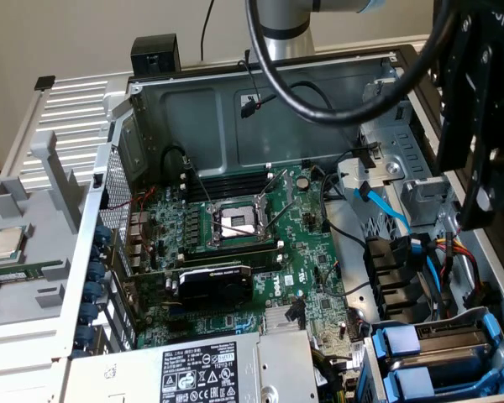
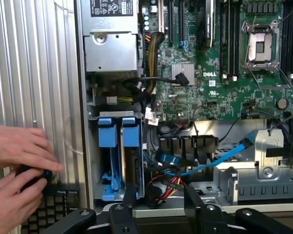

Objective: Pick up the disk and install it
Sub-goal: 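Insert the first disk wire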

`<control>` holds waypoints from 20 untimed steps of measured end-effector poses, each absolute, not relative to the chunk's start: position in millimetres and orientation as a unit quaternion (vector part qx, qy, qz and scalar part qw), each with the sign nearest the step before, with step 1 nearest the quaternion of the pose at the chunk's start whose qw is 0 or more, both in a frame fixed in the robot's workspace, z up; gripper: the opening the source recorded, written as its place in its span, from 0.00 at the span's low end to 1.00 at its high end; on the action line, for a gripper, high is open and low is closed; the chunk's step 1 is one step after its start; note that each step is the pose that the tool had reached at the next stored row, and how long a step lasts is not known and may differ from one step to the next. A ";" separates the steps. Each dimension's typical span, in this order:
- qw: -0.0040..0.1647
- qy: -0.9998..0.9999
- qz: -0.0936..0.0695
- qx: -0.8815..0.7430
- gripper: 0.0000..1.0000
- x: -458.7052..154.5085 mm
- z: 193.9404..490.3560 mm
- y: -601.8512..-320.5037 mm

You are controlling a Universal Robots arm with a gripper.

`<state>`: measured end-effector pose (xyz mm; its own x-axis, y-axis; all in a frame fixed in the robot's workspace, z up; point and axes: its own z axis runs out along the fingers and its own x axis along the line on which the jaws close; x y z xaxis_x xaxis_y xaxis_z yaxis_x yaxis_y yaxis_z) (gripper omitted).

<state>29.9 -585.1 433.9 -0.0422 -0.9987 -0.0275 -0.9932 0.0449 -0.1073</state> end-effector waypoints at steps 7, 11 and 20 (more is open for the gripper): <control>0.052 0.727 -0.035 -0.684 0.65 33.3 433.2 -581.1; 0.054 0.742 -0.035 -0.667 0.65 33.5 431.9 -581.0; 0.053 0.755 -0.037 -0.652 0.65 42.4 426.6 -580.7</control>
